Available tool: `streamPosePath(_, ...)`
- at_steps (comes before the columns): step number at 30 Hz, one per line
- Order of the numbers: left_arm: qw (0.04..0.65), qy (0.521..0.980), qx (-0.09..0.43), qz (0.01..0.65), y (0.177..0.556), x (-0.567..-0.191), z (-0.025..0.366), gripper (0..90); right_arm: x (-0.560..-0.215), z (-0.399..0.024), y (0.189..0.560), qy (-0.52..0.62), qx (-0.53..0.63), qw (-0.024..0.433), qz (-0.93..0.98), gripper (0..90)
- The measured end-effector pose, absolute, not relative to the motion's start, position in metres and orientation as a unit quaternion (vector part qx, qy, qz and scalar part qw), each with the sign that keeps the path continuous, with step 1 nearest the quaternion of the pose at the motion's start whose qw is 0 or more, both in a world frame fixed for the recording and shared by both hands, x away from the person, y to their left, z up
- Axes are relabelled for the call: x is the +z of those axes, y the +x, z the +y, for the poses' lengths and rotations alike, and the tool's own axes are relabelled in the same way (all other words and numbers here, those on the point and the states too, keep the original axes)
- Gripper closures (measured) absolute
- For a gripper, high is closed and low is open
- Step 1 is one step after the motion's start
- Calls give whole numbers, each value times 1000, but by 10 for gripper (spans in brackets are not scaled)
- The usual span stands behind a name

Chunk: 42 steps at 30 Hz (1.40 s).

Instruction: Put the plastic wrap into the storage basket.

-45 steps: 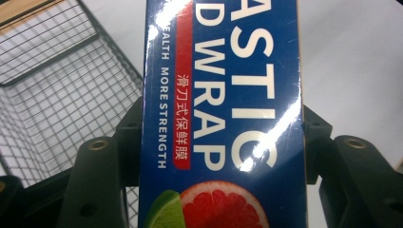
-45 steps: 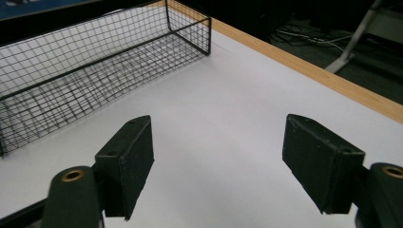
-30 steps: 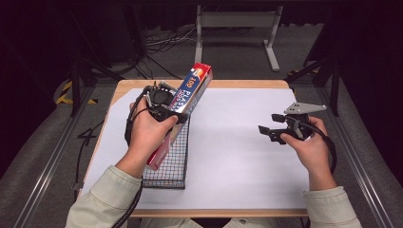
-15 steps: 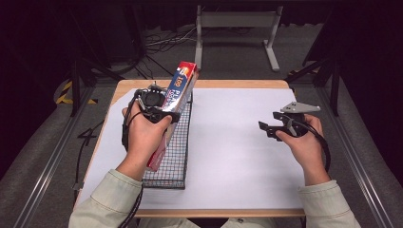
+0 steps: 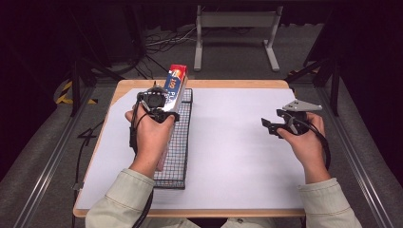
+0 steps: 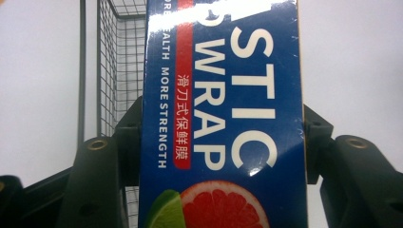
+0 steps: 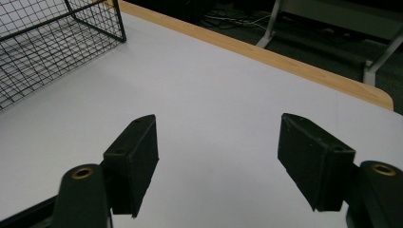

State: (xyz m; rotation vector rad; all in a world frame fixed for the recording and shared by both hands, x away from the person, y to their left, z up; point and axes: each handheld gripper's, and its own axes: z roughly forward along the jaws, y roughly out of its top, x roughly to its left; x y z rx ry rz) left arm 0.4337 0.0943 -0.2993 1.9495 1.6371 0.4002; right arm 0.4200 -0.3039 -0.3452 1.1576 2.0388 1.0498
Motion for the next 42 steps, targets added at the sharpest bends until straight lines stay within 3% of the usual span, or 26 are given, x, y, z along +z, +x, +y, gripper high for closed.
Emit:
streamPosePath(28, 232, 711, 160, 645, 444, -347, 90, 395, -350, -302, 418, 437, 395, 270, 762, 301)
streamPosePath(42, 216, 712, 138, 654, 451, -367, 92, 394, -353, -300, 418, 442, 393, 257, 764, 300)
